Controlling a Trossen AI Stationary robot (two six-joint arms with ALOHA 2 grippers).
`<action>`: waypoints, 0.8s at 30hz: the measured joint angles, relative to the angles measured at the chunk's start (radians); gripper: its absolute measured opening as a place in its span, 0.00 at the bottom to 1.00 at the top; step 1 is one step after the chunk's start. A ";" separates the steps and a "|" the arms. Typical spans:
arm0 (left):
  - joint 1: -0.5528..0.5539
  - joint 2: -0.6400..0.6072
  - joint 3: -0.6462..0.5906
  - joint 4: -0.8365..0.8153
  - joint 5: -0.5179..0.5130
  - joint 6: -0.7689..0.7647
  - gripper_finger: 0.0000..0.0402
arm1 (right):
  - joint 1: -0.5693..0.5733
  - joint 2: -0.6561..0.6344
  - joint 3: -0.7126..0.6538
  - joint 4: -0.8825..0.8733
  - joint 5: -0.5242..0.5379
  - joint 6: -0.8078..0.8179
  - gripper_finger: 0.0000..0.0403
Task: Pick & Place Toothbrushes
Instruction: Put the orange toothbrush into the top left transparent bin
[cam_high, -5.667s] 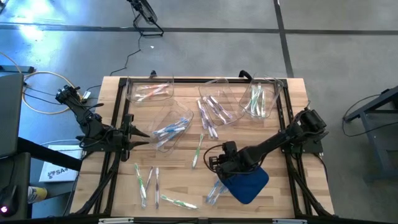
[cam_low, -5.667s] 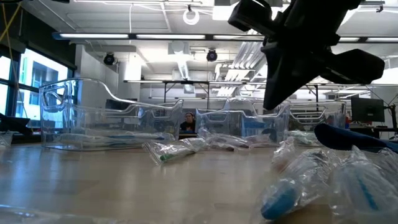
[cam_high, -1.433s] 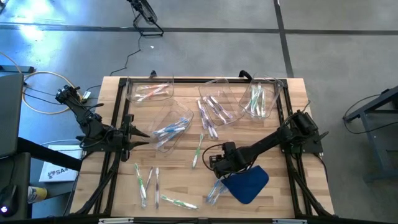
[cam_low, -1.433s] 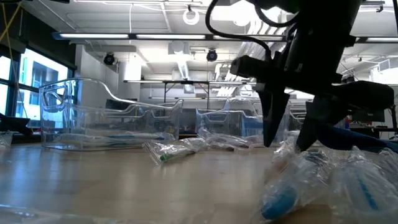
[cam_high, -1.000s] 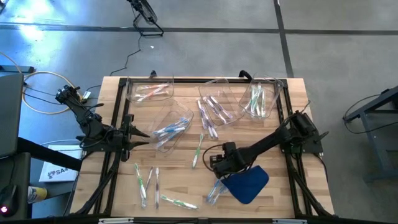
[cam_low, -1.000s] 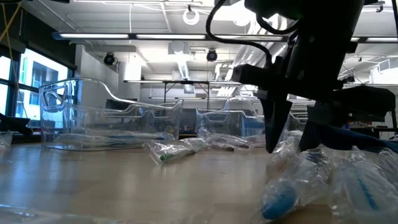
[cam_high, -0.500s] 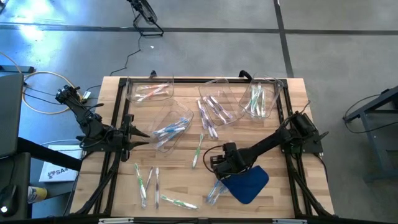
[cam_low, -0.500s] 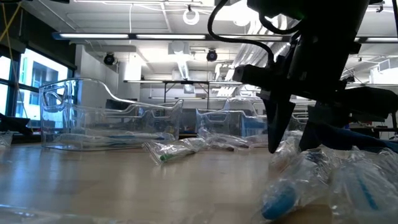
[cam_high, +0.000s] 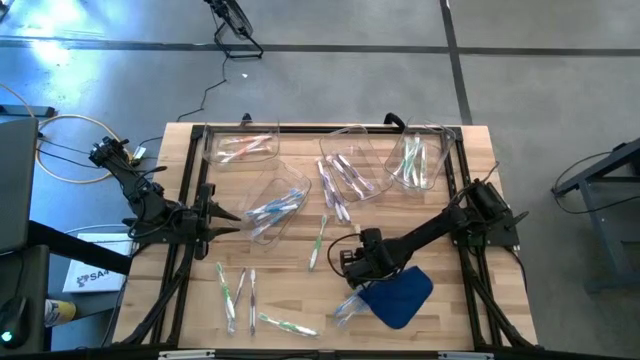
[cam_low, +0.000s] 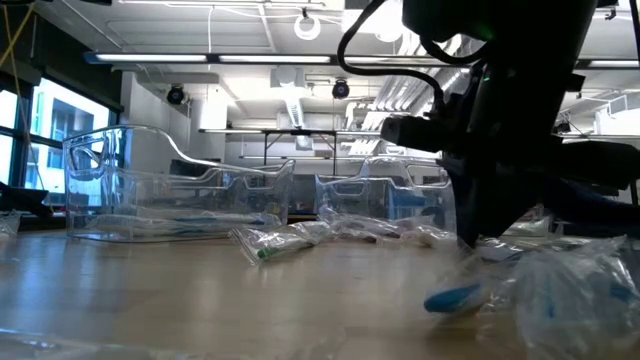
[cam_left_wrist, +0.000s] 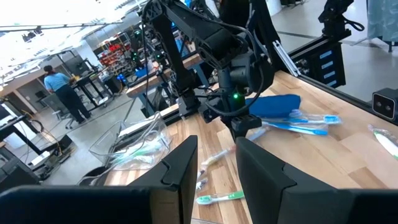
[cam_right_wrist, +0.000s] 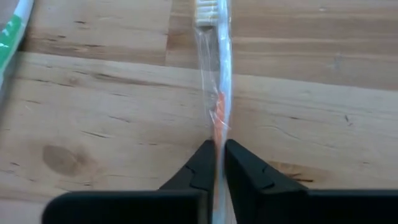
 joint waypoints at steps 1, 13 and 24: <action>0.000 0.000 0.000 0.000 0.000 0.000 0.26 | 0.000 0.000 0.000 -0.002 0.001 -0.008 0.04; 0.000 0.000 0.000 0.035 0.000 0.000 0.26 | -0.001 -0.002 -0.001 0.004 0.044 -0.116 0.03; 0.000 0.000 0.000 0.042 0.000 -0.003 0.26 | -0.002 -0.113 -0.003 0.039 0.096 -0.280 0.02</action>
